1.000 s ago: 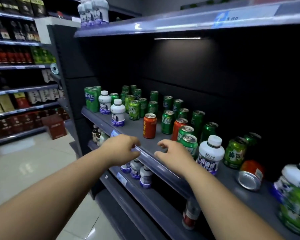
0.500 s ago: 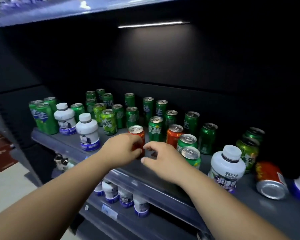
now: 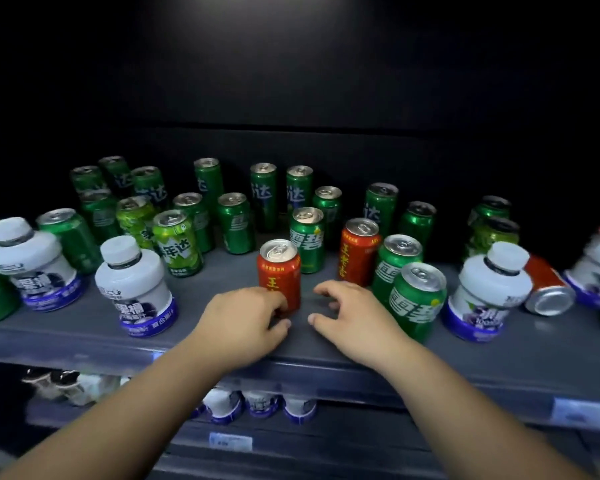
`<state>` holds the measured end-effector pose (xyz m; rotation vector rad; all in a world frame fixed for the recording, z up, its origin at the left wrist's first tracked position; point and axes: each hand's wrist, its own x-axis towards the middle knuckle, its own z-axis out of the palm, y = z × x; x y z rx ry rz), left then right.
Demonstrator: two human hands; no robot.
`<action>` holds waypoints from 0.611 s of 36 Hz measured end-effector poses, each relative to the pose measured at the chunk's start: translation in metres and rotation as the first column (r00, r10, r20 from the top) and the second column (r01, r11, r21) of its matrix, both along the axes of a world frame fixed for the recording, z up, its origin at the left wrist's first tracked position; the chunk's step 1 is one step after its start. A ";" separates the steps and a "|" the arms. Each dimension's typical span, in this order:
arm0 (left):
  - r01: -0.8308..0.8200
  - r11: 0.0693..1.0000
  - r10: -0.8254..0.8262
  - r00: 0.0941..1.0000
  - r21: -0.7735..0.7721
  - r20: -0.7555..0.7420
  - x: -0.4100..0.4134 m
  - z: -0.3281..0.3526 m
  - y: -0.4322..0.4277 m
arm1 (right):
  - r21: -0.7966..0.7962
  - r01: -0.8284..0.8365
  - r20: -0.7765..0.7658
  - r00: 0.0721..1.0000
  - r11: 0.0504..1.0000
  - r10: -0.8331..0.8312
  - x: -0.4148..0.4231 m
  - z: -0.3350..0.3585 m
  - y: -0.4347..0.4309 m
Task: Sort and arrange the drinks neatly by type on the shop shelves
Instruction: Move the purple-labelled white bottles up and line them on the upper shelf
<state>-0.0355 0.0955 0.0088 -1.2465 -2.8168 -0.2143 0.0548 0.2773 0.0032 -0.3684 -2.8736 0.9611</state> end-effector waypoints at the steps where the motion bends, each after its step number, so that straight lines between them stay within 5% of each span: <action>1: -0.013 1.000 0.013 1.000 -0.005 0.002 -0.002 -0.002 -0.003 | 0.003 0.015 0.002 1.000 1.000 -0.015 0.002 0.000 0.001; 22: -0.502 0.864 0.502 0.865 0.022 0.012 0.033 0.002 -0.132 | -0.051 -0.179 -0.059 0.983 0.983 0.176 0.006 -0.003 -0.068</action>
